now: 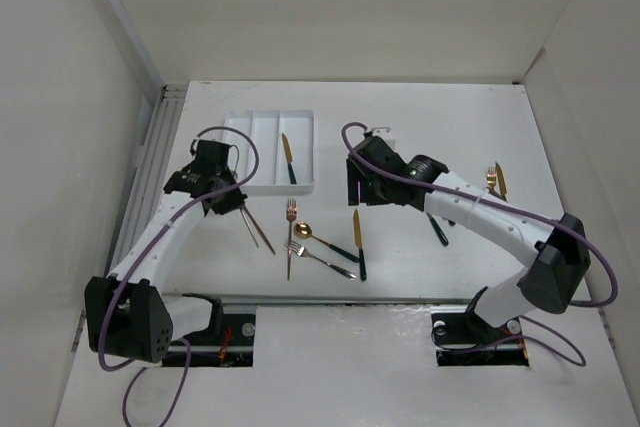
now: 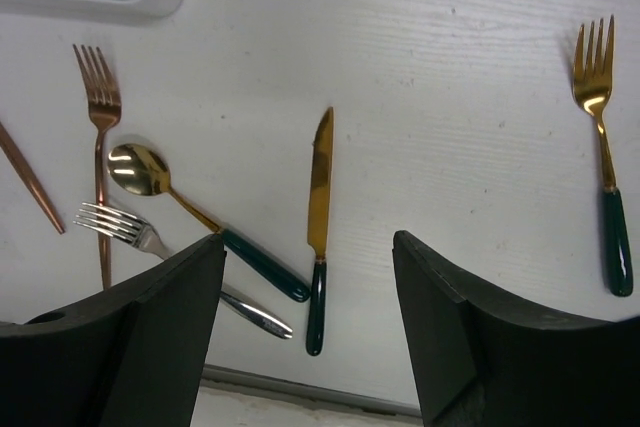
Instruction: Sort the eating utensils into containers
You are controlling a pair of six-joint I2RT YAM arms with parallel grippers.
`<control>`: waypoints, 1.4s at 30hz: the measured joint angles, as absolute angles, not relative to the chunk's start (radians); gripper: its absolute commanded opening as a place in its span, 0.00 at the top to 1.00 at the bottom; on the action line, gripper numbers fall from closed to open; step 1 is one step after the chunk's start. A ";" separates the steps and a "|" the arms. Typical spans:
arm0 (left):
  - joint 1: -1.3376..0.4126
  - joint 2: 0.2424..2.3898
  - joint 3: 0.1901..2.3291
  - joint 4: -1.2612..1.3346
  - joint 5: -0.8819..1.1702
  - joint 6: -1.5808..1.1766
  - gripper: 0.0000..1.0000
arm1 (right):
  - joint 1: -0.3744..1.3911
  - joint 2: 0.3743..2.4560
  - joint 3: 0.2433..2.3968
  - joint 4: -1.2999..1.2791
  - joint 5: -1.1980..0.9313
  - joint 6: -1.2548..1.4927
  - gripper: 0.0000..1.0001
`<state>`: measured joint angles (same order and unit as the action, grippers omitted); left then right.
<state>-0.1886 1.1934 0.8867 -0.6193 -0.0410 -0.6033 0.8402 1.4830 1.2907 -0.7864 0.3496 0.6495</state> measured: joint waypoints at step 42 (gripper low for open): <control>-0.133 2.113 1.710 -0.438 0.209 -0.105 0.74 | 0.660 1.731 1.412 -0.555 0.137 0.280 0.08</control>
